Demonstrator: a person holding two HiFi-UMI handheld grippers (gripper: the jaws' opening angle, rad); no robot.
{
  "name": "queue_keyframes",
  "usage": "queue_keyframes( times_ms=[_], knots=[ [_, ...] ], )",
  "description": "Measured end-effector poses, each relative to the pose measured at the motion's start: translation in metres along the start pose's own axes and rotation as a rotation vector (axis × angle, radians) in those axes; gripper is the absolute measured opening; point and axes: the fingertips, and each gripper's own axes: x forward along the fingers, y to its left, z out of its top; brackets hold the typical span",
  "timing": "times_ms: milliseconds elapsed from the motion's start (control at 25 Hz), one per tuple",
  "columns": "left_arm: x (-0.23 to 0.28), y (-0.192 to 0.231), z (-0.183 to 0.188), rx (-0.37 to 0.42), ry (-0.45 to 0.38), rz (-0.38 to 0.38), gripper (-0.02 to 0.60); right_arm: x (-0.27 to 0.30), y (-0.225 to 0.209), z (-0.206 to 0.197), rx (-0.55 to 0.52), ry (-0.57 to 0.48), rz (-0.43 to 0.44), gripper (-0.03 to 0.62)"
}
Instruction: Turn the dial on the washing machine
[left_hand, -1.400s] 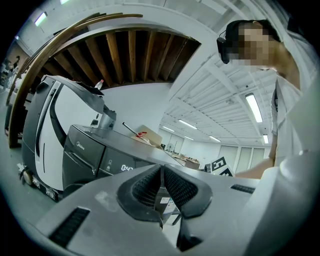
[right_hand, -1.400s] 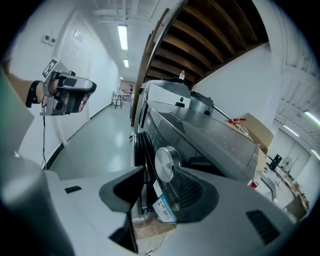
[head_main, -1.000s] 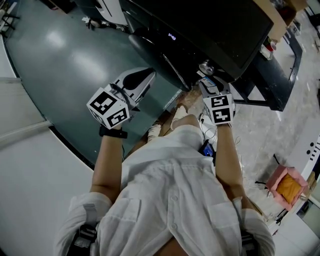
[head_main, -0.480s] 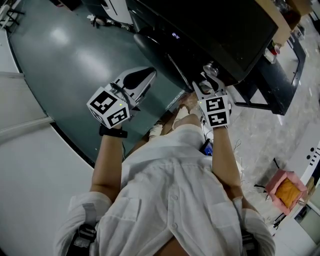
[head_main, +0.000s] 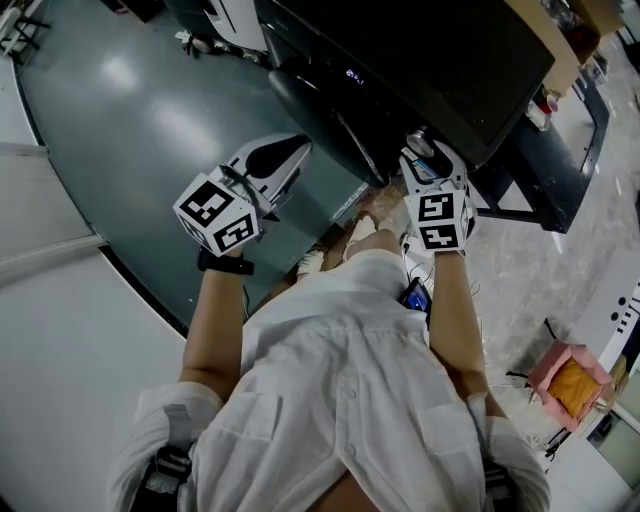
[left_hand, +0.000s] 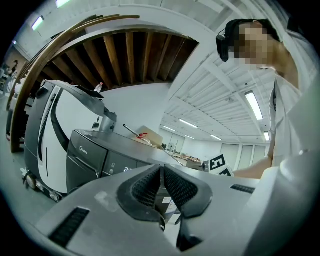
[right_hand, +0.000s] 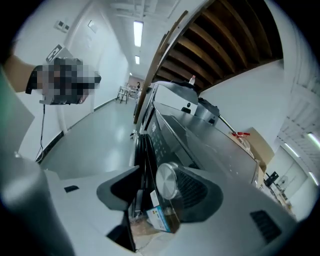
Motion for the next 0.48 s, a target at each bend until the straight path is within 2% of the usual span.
queue_keyframes(
  times_ms=[120,240,320,400,480],
  knots=[
    [-0.002,0.003,0.004,-0.001,-0.008,0.006,0.017,-0.02,-0.006,-0.001,0.043,-0.014,-0.016,0.225],
    [-0.004,0.003,0.008,0.003,-0.02,0.011,0.017,-0.048,-0.018,0.01,0.124,-0.098,-0.039,0.221],
    [-0.006,0.003,0.012,0.005,-0.034,0.014,0.017,-0.068,-0.027,0.015,0.216,-0.18,-0.044,0.193],
    [-0.01,0.002,0.018,0.012,-0.046,0.021,0.017,-0.089,-0.037,0.018,0.327,-0.28,-0.04,0.129],
    [-0.016,0.002,0.023,0.019,-0.054,0.031,0.017,-0.107,-0.044,0.013,0.412,-0.331,-0.033,0.002]
  ],
)
